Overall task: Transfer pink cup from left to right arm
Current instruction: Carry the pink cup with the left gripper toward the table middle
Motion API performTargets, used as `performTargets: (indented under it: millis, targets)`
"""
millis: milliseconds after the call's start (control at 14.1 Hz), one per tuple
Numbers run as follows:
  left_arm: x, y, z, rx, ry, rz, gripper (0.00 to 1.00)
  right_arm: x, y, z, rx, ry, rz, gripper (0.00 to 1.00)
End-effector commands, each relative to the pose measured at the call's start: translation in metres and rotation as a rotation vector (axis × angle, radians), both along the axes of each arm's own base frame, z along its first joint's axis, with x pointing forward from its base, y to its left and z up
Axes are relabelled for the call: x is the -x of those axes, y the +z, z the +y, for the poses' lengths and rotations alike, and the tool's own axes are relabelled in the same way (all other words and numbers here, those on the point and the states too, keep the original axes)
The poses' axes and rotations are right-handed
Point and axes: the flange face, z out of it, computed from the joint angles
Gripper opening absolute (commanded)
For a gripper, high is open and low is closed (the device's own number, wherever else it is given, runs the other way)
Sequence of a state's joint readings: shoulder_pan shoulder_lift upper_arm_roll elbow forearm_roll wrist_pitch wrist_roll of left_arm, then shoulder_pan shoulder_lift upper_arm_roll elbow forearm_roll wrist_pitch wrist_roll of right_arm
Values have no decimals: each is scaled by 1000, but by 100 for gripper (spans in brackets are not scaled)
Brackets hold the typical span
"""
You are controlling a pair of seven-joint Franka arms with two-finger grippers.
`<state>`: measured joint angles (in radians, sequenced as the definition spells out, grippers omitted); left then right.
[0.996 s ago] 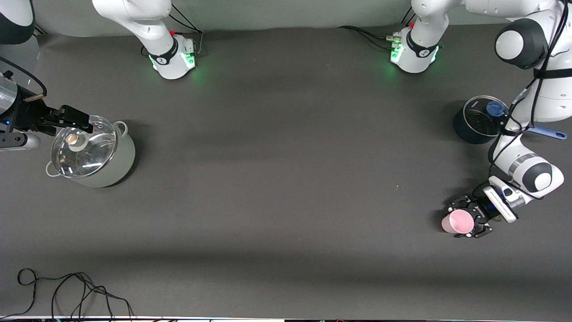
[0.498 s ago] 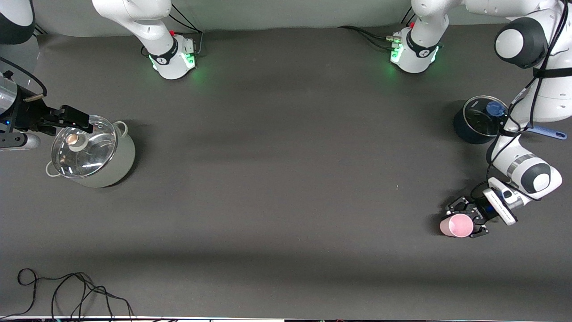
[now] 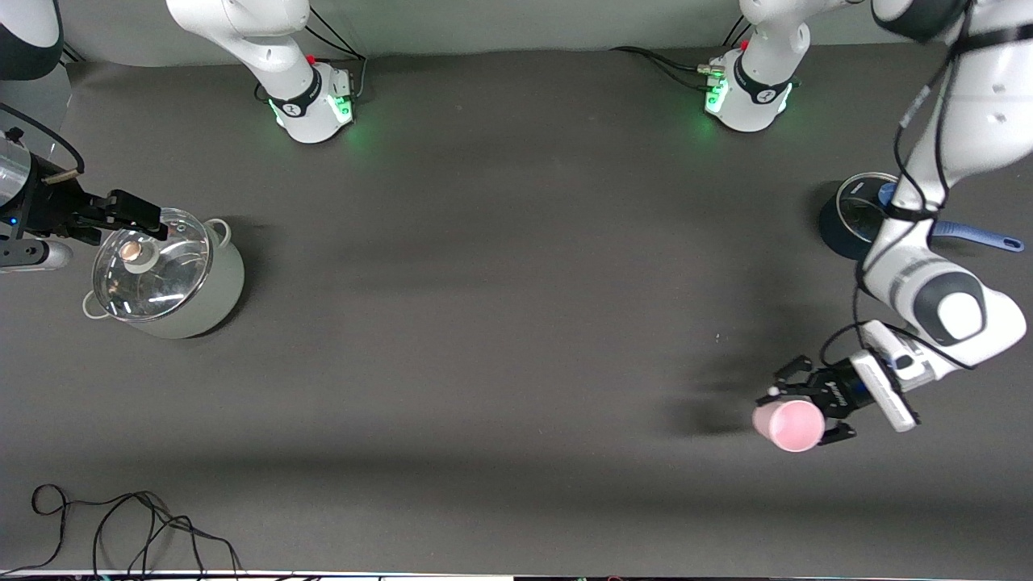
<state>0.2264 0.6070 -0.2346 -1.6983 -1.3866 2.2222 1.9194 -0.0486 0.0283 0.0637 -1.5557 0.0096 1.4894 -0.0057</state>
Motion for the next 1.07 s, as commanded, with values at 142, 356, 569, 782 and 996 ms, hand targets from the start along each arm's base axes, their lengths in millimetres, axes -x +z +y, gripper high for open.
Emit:
performTargets:
  millis: [142,356,569,782,996]
  targets:
    - [28,68,-118,-25,-15,-1,31,-2,5,-3,0,16,2,100]
    - [46,124,-177,-58,-15,-86,32,-9,-7,-12,26,4,20,100]
    - [78,171,-245,-92,9,-163,31,-12,-10,-11,26,4,23,100]
    - [120,194,-312,-106,34,-193,30,-10,-4,0,21,-54,13,100]
    - [168,198,-372,-142,57,-210,30,-10,10,13,-40,-262,-2,100]
